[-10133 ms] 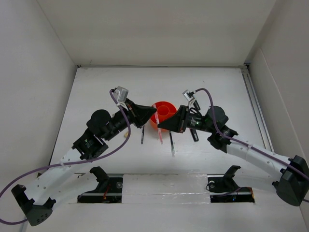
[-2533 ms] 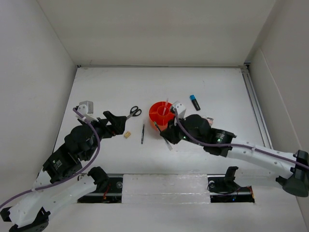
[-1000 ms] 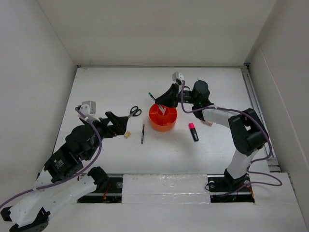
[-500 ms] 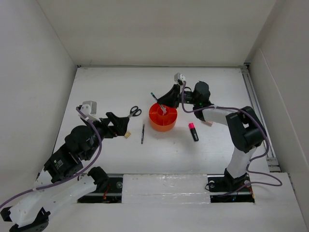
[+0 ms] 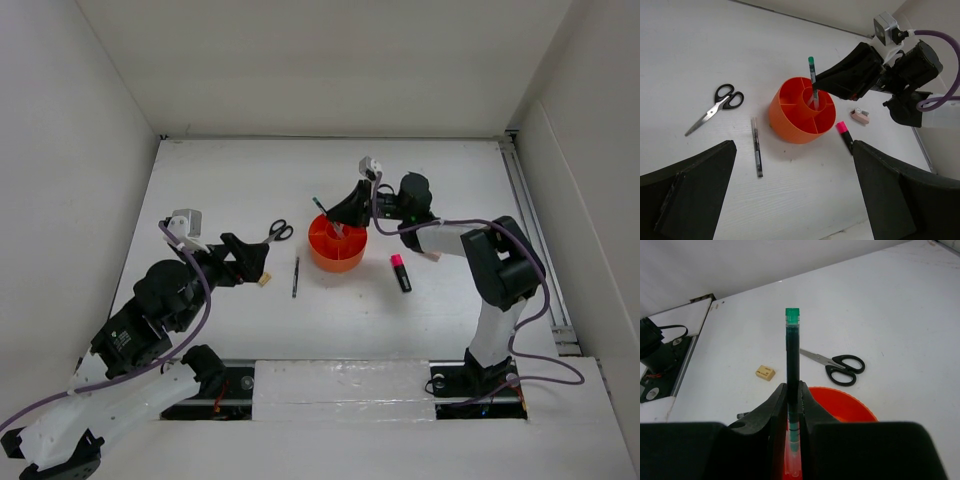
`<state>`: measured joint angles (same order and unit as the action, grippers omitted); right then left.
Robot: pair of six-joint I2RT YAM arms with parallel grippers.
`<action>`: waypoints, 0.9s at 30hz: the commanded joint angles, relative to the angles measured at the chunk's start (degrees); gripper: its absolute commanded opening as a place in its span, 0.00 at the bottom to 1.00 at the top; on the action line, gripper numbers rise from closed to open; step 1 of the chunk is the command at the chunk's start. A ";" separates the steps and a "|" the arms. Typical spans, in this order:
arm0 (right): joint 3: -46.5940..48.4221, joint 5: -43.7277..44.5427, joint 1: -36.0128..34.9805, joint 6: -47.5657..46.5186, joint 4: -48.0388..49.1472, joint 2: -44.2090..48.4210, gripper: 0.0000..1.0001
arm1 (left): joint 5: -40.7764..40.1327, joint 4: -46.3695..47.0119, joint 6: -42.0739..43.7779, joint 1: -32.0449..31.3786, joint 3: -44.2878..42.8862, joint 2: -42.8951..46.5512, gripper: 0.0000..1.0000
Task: Sort the stationery into containers
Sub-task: Place the pen in the storage box, then pick up the pen from the center of the board.
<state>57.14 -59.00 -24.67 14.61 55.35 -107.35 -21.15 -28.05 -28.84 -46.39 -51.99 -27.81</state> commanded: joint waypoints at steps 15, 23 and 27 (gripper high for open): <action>-6.08 0.37 -3.27 -0.37 5.22 10.83 0.54 | 0.93 3.18 1.42 0.25 0.83 1.53 1.00; -1.70 38.10 -19.25 -11.01 -27.19 25.69 0.65 | -6.35 0.55 -1.82 0.25 0.31 1.53 1.00; 6.30 72.06 -28.85 7.64 -47.66 22.38 0.65 | -19.26 -7.08 -11.21 0.25 -2.84 -1.35 1.00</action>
<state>58.15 -16.51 -49.47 11.66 26.85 -82.21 -29.67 -30.50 -33.21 -46.39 -51.86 -27.14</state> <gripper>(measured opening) 0.646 0.997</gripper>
